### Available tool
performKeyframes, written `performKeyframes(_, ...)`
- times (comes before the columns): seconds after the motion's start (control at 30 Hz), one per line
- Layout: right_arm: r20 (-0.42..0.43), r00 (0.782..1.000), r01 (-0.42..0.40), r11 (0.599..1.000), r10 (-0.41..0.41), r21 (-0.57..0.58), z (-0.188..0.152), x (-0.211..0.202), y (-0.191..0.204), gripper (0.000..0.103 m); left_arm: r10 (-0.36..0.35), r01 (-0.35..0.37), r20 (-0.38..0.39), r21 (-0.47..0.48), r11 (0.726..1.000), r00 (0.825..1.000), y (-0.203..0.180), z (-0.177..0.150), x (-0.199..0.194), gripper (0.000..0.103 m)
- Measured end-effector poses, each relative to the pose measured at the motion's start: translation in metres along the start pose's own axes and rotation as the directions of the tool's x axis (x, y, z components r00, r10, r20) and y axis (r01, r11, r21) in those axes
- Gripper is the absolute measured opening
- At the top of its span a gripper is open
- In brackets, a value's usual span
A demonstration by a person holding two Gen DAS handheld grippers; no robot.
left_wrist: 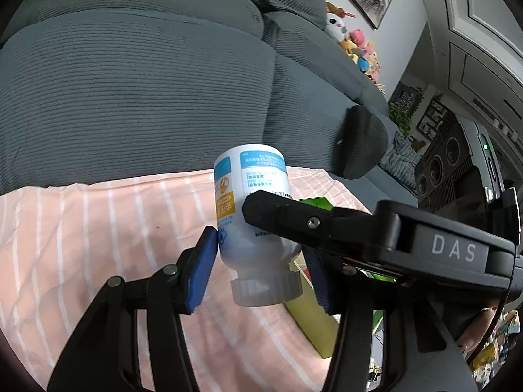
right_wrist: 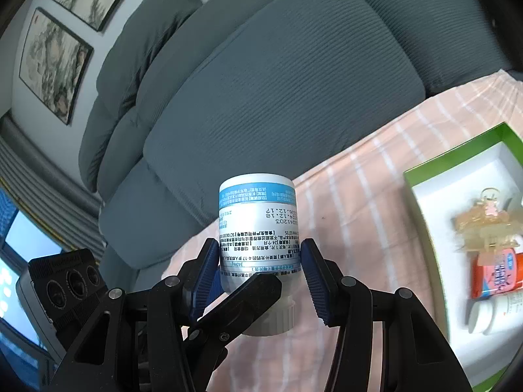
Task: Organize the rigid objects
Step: 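Lift the blue-labelled bottle and carry it over the white box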
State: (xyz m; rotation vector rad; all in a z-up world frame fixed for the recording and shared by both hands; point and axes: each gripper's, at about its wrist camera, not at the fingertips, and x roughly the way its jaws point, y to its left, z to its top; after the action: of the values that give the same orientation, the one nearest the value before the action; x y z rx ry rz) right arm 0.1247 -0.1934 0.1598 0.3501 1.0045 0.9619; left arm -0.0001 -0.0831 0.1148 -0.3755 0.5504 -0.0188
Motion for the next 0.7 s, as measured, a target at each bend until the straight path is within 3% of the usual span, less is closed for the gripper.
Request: performKeyframes(0.7, 0.112, 0.992, 0.057, 0.995, -0.066, 0.083, 0.013, -0.047, -0.038, 0.054, -0.093, 0.096, -0.035, 0.093, 0.991, 0.995, -0.044, 0.01, 0.033, 0.052)
